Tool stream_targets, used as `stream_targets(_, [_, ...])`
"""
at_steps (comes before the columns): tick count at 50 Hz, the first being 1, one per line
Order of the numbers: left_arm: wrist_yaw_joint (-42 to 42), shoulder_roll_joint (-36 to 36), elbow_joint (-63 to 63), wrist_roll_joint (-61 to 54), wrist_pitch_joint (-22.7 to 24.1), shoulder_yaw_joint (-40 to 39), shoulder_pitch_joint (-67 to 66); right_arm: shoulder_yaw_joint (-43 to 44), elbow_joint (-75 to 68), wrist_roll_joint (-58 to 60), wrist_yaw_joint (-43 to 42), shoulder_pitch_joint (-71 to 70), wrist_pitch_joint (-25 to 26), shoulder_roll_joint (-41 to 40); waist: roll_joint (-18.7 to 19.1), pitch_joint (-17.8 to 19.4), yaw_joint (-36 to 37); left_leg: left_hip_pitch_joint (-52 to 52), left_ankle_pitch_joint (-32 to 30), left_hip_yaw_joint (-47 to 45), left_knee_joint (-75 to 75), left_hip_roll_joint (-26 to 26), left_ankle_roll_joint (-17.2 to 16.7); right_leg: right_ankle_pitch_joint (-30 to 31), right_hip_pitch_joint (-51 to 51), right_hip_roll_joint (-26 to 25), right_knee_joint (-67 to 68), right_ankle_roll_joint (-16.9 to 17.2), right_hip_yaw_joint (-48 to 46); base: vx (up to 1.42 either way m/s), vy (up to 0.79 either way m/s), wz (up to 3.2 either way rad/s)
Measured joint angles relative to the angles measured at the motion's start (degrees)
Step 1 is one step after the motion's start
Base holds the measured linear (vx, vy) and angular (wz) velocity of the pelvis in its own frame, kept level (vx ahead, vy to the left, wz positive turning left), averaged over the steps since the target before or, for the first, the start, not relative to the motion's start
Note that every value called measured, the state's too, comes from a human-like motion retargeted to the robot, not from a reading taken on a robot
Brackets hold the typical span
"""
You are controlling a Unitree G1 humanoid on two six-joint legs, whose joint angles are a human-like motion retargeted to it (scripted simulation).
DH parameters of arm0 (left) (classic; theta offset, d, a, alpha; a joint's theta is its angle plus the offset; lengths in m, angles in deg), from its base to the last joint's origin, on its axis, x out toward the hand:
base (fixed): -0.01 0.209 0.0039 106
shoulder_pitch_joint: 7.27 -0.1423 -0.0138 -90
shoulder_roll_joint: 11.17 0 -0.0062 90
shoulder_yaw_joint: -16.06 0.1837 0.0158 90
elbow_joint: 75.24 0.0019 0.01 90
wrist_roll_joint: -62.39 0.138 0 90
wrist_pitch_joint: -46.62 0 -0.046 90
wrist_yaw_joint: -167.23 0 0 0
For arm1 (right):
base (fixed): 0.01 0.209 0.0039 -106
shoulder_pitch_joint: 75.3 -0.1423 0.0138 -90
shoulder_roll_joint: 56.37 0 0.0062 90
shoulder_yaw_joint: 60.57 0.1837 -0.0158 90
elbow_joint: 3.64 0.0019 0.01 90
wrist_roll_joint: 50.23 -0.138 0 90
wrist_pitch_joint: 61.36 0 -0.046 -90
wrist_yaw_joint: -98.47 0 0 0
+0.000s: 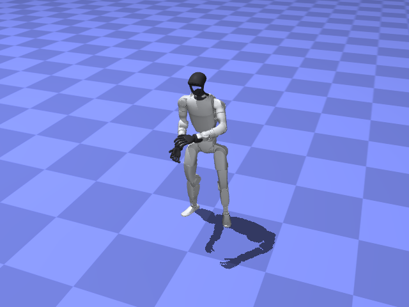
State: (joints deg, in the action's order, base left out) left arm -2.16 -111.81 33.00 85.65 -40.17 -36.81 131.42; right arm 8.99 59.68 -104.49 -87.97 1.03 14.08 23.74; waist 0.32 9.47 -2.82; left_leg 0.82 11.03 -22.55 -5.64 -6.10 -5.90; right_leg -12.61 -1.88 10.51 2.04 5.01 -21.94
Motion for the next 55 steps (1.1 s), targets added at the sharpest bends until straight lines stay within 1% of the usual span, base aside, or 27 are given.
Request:
stream_targets(2, [0.65, -1.32, 0.14, 1.78, 0.34, -0.89, -4.05, 0.61, 1.03, 1.68, 0.89, 0.16, -0.65, -0.39, 0.1, 0.09, -0.43, -0.65, 0.09, -1.75, 0.22, 0.01, -0.15, 0.14, 0.53, 0.01, -0.12, -0.18, 1.83, 0.01, 0.01, -0.78])
stream_targets(5, [7.32, -4.45, -5.91, 2.45, -0.49, -8.65, -6.24, 1.71, 3.37, 3.0, -1.08, 1.1, -2.03, -0.78, -0.18, 0.93, 0.94, -1.73, 0.36, -4.62, 0.02, -0.07, -0.19, 0.56, 1.16, -0.05, -0.45, -0.2, 4.95, 0.0, -0.01, -0.89])
stream_targets(6, [9.85, -5.52, -8.17, 3.79, -1.01, -11.22, -5.16, 2.19, 1.79, 10.76, -4.77, 0.81, -2.76, 0.59, -0.31, 1.06, 1.73, -1.95, 0.54, -5.4, -0.24, -0.1, -0.11, 0.76, 1.31, -0.04, -0.6, 0.0, 5.81, -0.01, -0.01, -0.8])
stream_targets(7, [12.24, -6.25, -10.46, 3.92, -2.17, -13.58, -3.64, 2.51, 2.0, 11.34, -7.52, 1.01, -3.63, 0.6, -0.39, 1.37, 2.47, -2.09, 0.69, -6.1, -0.57, -0.17, -0.02, 0.99, 1.4, -0.08, -0.85, 0.12, 6.58, -0.01, -0.02, -0.68])
stream_targets(8, [14.38, -6.28, -12.82, 1.62, -4.64, -15.52, -1.23, 2.51, 5.79, -2.46, -8.37, 2.17, -4.77, -2.13, -0.34, 2.05, 3.12, -2.09, 0.77, -6.62, -1.03, -0.33, 0.06, 1.3, 1.36, -0.2, -1.31, 0.08, 7.15, -0.01, -0.02, -0.54])
stream_targets(9, [16.08, -6.07, -14.34, 1.12, -6.4, -16.78, 1.16, 2.42, 6.84, -7.11, -8.58, 2.75, -4.89, -2.8, -0.39, 2.31, 3.56, -2.03, 0.9, -6.95, -1.47, -0.43, 0.21, 1.58, 1.29, -0.25, -1.67, 0.15, 7.52, -0.01, -0.02, -0.39])
stream_targets(12, [19.46, -3.53, -15.51, 2.29, -9.56, -17.68, 7.53, 2.56, 5.24, -6.4, -8.83, 2.69, -3.7, -2.19, -0.4, 2.47, 3.69, -1.47, 1.39, -6.99, -2.87, -0.65, 0.69, 2.28, 0.9, -0.24, -2.62, 0.58, 7.57, 0.0, 0.0, -0.07])
stream_targets(16, [17.17, 2.11, -3.67, 2.77, -9.4, -8.45, 10.81, 2.4, 0.05, -4.08, -10.25, -0.06, -2.92, -2.17, 0.31, 2.14, 0.94, -0.52, 1.92, -5.47, -3.99, -0.71, 1.08, 2.66, -0.04, -0.15, -3.4, 1.17, 5.71, -0.01, 0.02, 0.35])
stream_targets(19, [6.17, 7.55, 16.44, 2.78, -9.07, 3.98, 10.72, 0.13, -7.29, -3.44, -9.89, -3.76, -0.75, -3.05, 0.47, 1.65, -2.05, -0.38, 2.05, -4.5, -3.7, -0.54, 1.31, 2.33, -0.34, -0.05, -3.16, 1.19, 4.53, 0.01, 0.03, 0.33])
stream_targets(21, [1.41, 10.5, 24.26, 2.09, -8.55, 7.21, 7.02, -1.2, -10.84, -4.18, -9.73, -5.22, 0.14, -3.99, 0.31, 1.63, -3.35, -0.77, 1.95, -4.6, -3.0, -0.46, 1.26, 1.92, -0.08, -0.03, -2.52, 0.76, 4.65, 0.0, 0.0, 0.0])
stream_targets(23, [6.82, 11.05, 23.32, 1.12, -7.44, 4.02, 0.94, -0.7, -11.23, -5.13, -11.28, -5.11, -1.76, -4.92, -0.05, 2.3, -3.32, -1.48, 1.76, -5.34, -2.18, -0.45, 1.05, 1.53, 0.46, -0.08, -1.66, 0.06, 5.57, 0.02, 0.01, -0.32])
stream_targets(28, [26.22, 7.48, 4.17, 6.58, -1.81, -10.5, -14.07, 4.77, -4.31, -4.96, -12.5, 1.02, -9.81, -5.76, -1.74, 6.36, 1.37, -3.0, 1.29, -7.97, -1.35, -0.39, 0.7, 1.24, 1.81, -0.16, -0.15, -0.99, 8.88, -0.02, 0.0, -0.49])
stream_targets(30, [31.92, 6.66, 1.04, 9.49, -1.61, -10.54, -14.56, 4.83, -5.39, -5.04, -14.08, 2.72, -12.31, -5.46, -2.34, 7.79, 3.09, -2.62, 1.19, -8.21, -1.89, -0.44, 0.77, 1.54, 2.14, -0.11, -0.22, -1.14, 9.33, -0.07, 0.0, -0.15])
stream_targets(33, [37.66, 7.16, 8.39, 12.93, -4.34, -2.92, -6.86, 1.84, -15.52, -5.59, -18.87, 1.04, -13.71, -5.37, -2.85, 8.78, 3.19, -0.99, 1.13, -7.17, -3.13, -0.71, 0.8, 2.12, 2.31, -0.1, -0.82, -1.25, 8.41, -0.09, 0.01, 0.26])
stream_targets(35, [30.76, 10.36, 23.07, 14.03, -4.61, 6.0, 1.44, -0.34, -26.84, -5.53, -17.84, -2.57, -11.93, -7.09, -3.77, 8.08, 2.11, 2.02, 2.87, -6.65, -7.29, -1.8, 2.32, -0.27, 5.66, 0.95, 5.3, 0.58, 6.55, -0.08, 0.02, 0.53])
stream_targets(37, [16.24, 14.04, 37.42, 11.57, -8.79, 12.43, 8.0, 0.18, -36.78, -9.77, -17.23, -8.06, -3.29, -8.03, -3.73, 8.82, 0.63, 1.63, 1.24, -4.77, -3.86, -1.07, 0.92, 2.4, 2.77, -0.31, -1.37, -0.94, 5.72, -0.1, 0.02, 0.53])
stream_targets(38, [10.51, 16.16, 43.02, 7.97, -8.97, 13.84, 9.62, 0.74, -40.24, -11.17, -16.85, -10.31, -0.85, -8.66, -3.98, 9.16, 0.1, 1.5, 1.09, -4.36, -3.24, -0.96, 0.98, 2.57, 2.4, -0.41, -1.85, -0.78, 5.12, -0.06, 0.02, 0.42])
stream_targets(40, [9.1, 18.18, 47.87, -2.4, -8.95, 12.59, 9.54, 1.88, -41.34, -13.49, -18.63, -12.24, -0.59, -9.7, -4.43, 9.55, -0.39, 1.04, 0.72, -3.93, -1.69, -0.7, 0.94, 2.72, 1.97, -0.58, -2.43, -0.41, 4.29, -0.02, 0.02, 0.27])
stream_targets(42, [17.61, 17.89, 43.85, -13.18, -6.79, 7.15, 5.9, 2.77, -34.61, -12.29, -22.22, -10.81, -4.02, -10.22, -4.81, 9.84, 0.33, 0.14, 0.26, -3.92, 0.07, -0.33, 0.63, 2.78, 1.48, -0.64, -2.93, 0.21, 3.86, 0.0, 0.0, 0.0])
stream_targets(45, [27.85, 18.28, 32.18, -26.69, -1.35, -1.3, -3.7, 1.87, -19.91, -3.34, -27.78, -5.87, -7.09, -9.67, -5.32, 9.46, 2.95, -1.32, -0.14, -4.15, 1.83, 0.24, -0.06, 2.74, 0.39, -0.54, -3.67, 1.54, 3.48, 0.09, 0.01, 0.04])
stream_targets(47, [29.94, 21.28, 25.67, -40.53, 3.03, -5.37, -10.97, -0.96, -11.81, 6.15, -33.06, -3.85, -6.89, -7.76, -5.8, 8.59, 5.37, -1.8, 0.11, -4.06, 1.78, 0.48, -0.18, 2.68, -0.42, -0.33, -4.1, 2.36, 3.14, 0.13, 0.01, 0.08])
stream_targets(50, [27.63, 27.67, 16.29, -65.98, 10.32, -11.29, -22.23, -4.83, -0.53, 24.65, -39.4, -3.15, -2.41, -3.06, -6.79, 7.01, 8.76, -2.11, 1.07, -3.45, 0.52, 0.6, 0.21, 2.4, -1.8, 0.03, -4.36, 3.04, 2.37, 0.15, 0.02, 0.18])
stream_targets(51, [24.35, 28.53, 14.1, -69.45, 10.66, -12.28, -25.46, -5.45, 3.35, 31.9, -38.46, -3.54, -0.08, -0.84, -7.23, 6.4, 9.53, -2.17, 1.56, -3.09, -0.17, 0.55, 0.41, 2.1, -2.28, 0.15, -4.17, 3.05, 2.03, 0.16, 0.02, 0.28])
stream_targets(52, [22.02, 27.82, 13.55, -64.5, 11.66, -13.12, -27.95, -5.97, 7.14, 40.09, -36.89, -3.88, 0.67, 1.5, -7.7, 5.63, 10.14, -2.21, 2.06, -2.7, -0.89, 0.46, 0.49, 1.7, -2.71, 0.25, -3.82, 3.06, 1.72, 0.16, 0.01, 0.33])
stream_targets(53, [21.6, 23.96, 16.29, -42.67, 13.94, -13.63, -28.96, -6.29, 10.79, 50.19, -34.04, -4.16, -1.77, 4.1, -8.26, 4.53, 10.45, -2.25, 2.59, -2.25, -1.64, 0.3, 0.31, 1.07, -3.03, 0.32, -3.16, 3.09, 1.42, 0.16, 0.01, 0.36])
stream_targets(54, [21.25, 22.14, 15.17, -33.18, 15.75, -14.28, -30.74, -6.62, 14.26, 57.13, -31.99, -5.3, -2.89, 6.62, -8.8, 3.79, 10.7, -2.37, 3.05, -1.81, -2.28, 0.2, 0.38, 0.5, -3.4, 0.43, -2.52, 2.9, 1.11, 0.15, 0.0, 0.37])
stream_targets(55, [20.93, 21.34, 12.12, -29.86, 17.32, -15.01, -32.92, -6.96, 17.65, 62.5, -30.34, -6.86, -3.37, 9.11, -9.35, 3.22, 10.93, -2.54, 3.46, -1.38, -2.88, 0.15, 0.58, -0.05, -3.81, 0.57, -1.89, 2.59, 0.8, 0.15, 0.0, 0.37])
